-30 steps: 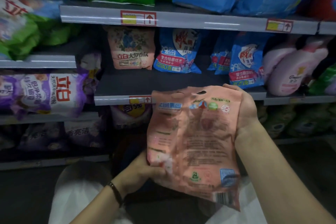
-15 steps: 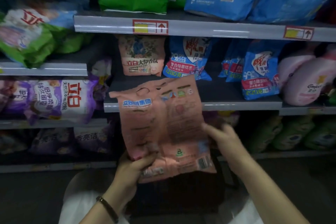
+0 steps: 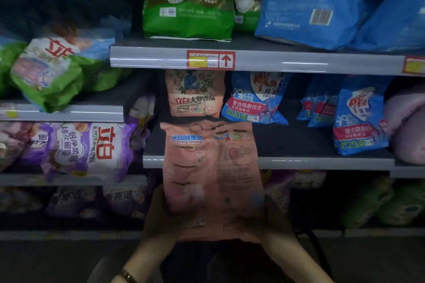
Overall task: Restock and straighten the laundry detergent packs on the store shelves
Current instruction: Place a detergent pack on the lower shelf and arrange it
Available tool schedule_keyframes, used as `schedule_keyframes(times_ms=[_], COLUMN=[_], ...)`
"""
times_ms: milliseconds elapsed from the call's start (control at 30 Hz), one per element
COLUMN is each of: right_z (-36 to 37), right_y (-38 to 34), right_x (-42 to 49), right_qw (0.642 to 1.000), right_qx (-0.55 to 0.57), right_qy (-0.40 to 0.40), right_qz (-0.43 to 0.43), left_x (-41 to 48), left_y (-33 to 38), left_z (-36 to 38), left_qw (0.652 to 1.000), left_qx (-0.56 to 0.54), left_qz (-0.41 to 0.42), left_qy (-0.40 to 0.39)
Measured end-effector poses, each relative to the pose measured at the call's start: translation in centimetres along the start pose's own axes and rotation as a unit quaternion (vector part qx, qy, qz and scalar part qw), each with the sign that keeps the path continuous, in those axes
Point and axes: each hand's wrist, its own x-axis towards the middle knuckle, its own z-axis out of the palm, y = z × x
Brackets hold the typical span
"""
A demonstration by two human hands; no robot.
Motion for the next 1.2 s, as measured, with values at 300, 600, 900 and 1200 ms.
schedule_keyframes(times_ms=[300, 600, 900, 1200], right_z=[2.6, 3.6, 4.2, 7.1], right_y=[-9.4, -6.8, 3.2, 14.1], right_x=[13.6, 16.9, 9.7, 6.2], right_qw=[0.992, 0.936, 0.933, 0.95], right_qx=[-0.04, -0.325, -0.28, -0.297], right_qy=[-0.016, 0.05, 0.043, -0.091], right_qz=[-0.115, -0.126, -0.221, 0.024], left_x=[13.8, 12.2, 4.3, 3.0], left_y=[7.7, 6.7, -3.1, -11.1], left_z=[-1.9, -0.7, 1.1, 2.3], left_qw=[0.993, 0.939, 0.872, 0.865], left_qx=[0.041, 0.328, 0.427, 0.44], left_qz=[0.108, 0.092, 0.073, 0.021], left_qy=[-0.014, -0.032, -0.23, -0.239])
